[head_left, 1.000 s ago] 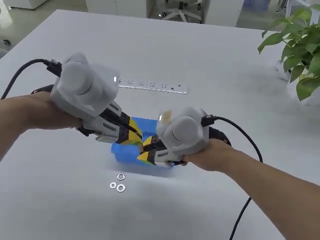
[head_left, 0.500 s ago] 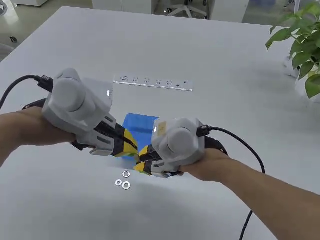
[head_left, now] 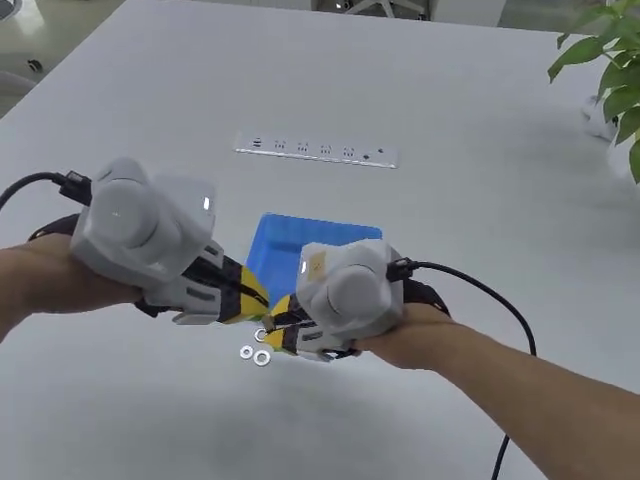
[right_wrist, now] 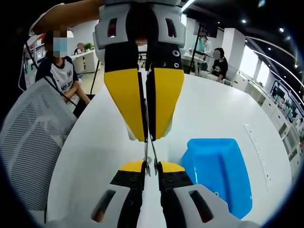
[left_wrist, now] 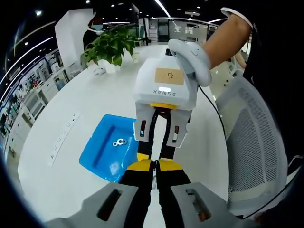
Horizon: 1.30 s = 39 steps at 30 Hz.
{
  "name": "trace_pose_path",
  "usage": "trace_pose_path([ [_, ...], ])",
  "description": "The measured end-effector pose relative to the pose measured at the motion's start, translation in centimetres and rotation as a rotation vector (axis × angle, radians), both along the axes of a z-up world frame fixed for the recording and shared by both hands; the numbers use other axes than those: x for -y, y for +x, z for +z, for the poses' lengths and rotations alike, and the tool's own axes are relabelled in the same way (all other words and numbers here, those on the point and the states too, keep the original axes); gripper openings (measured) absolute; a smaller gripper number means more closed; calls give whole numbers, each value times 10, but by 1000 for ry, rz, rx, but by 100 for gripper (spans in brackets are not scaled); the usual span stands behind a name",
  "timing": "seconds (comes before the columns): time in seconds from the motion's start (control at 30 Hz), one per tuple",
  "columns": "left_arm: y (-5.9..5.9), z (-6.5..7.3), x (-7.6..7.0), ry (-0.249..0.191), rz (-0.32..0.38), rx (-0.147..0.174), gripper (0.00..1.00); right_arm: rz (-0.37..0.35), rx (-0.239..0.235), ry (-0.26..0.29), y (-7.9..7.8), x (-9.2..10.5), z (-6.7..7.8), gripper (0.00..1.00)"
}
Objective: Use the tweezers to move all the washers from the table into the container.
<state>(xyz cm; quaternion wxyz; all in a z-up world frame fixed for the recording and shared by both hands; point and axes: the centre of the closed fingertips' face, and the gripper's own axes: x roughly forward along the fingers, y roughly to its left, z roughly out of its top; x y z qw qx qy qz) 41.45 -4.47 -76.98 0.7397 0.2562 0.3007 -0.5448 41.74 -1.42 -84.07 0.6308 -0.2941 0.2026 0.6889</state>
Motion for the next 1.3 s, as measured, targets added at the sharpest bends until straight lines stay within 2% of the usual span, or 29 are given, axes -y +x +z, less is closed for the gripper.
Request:
trace_pose_path([
  [0.53, -5, -12, -9, -4, 30, 1, 6, 22, -3, 30, -6, -11, -8, 14],
  [0.9, -10, -20, -9, -3, 28, -17, 6, 34, -19, 27, -13, -11, -16, 14],
  [1.3, -11, -20, -7, -9, 25, -27, 6, 36, -23, 37, -16, -12, -15, 14],
])
